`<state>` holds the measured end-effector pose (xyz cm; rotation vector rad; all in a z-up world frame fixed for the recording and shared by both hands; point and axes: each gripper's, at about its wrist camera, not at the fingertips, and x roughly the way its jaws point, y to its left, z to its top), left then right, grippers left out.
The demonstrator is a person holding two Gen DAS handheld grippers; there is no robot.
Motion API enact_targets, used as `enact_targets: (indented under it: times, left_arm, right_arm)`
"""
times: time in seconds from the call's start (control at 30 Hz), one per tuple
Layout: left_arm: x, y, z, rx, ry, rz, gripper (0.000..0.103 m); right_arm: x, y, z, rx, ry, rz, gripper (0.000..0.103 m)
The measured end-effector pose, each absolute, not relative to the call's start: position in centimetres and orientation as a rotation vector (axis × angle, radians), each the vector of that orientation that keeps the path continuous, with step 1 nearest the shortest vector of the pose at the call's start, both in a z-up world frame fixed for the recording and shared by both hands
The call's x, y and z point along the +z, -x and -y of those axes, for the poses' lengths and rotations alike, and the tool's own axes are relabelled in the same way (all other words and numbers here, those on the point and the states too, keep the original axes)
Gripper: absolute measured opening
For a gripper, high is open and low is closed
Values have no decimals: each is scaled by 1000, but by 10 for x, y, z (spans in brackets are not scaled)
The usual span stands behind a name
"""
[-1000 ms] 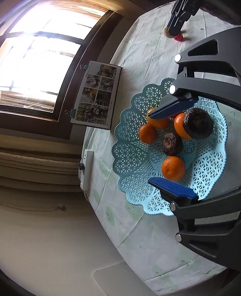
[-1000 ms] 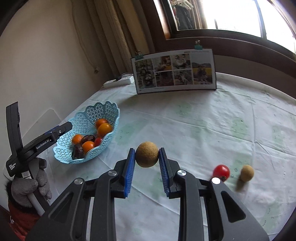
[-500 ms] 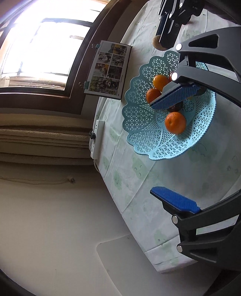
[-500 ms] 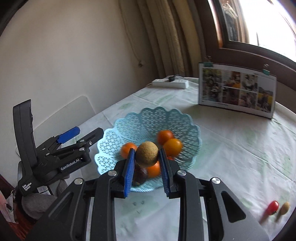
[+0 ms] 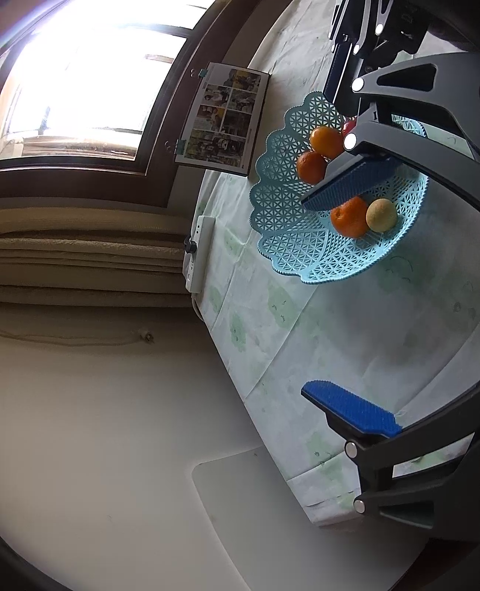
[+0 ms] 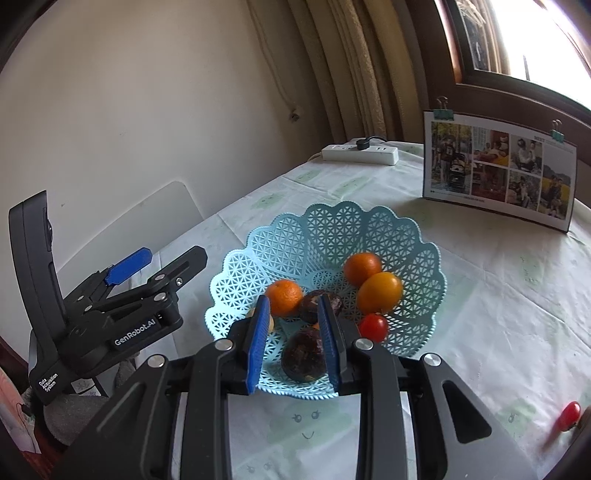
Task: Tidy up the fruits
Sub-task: 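Lower the tan fruit into the basket and open the right tool, then grasp the second tan fruit with the right tool while the left tool approaches the last tomato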
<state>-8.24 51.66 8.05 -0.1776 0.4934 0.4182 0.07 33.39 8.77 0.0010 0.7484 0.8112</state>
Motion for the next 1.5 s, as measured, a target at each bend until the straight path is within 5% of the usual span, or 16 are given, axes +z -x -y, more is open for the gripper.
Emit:
enact_targets:
  times: [0.17, 0.3, 1.5]
  left_arm:
    - [82, 79, -511, 408, 169, -495, 97]
    - [83, 77, -505, 401, 163, -495, 98]
    - [95, 39, -389, 264, -34, -518, 100]
  right_arm:
    - [88, -4, -322, 785, -23, -745, 28]
    - [89, -4, -310, 755, -53, -729, 47]
    - [74, -27, -129, 359, -194, -699, 58]
